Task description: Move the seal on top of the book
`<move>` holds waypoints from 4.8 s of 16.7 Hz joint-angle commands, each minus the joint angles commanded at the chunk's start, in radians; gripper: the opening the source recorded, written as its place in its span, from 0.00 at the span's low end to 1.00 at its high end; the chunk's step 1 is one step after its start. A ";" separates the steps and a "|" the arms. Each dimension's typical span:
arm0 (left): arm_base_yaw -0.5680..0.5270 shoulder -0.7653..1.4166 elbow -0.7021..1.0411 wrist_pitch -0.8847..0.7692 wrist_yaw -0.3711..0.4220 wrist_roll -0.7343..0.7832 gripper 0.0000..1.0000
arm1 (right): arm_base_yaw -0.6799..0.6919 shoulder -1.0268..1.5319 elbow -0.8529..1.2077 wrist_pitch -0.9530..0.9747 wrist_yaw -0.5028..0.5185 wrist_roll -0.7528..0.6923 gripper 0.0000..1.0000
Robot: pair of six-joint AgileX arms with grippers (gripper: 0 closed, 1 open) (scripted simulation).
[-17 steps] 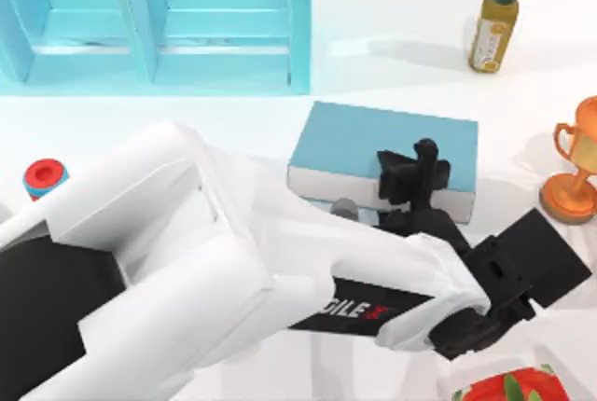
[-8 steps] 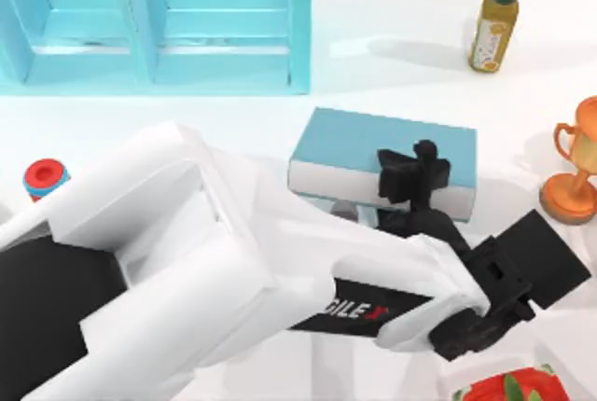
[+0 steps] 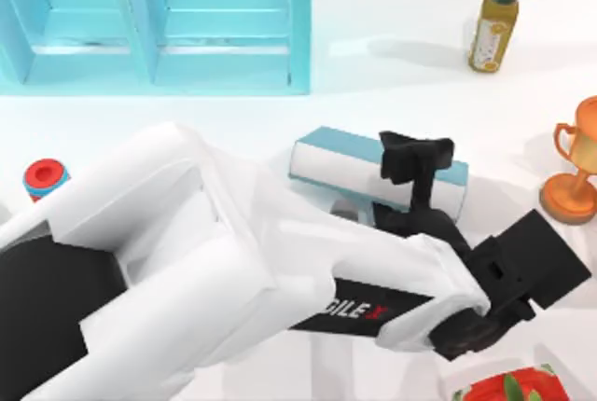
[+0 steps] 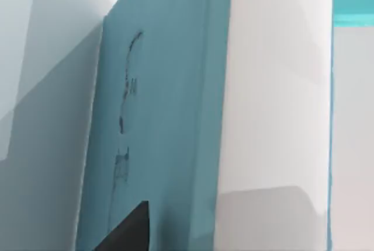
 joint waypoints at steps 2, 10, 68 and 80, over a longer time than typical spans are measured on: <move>0.000 0.000 0.000 0.000 0.000 0.000 1.00 | 0.000 0.000 0.000 0.000 0.000 0.000 1.00; -0.051 -0.044 0.028 -0.067 0.016 -0.062 1.00 | 0.000 0.000 0.000 0.000 0.000 0.000 1.00; 0.960 -2.126 -1.019 0.016 1.160 2.039 1.00 | 0.000 0.000 0.000 0.000 0.000 0.000 1.00; 1.149 -2.233 -1.387 0.099 1.253 2.415 1.00 | 0.000 0.000 0.000 0.000 0.000 0.000 1.00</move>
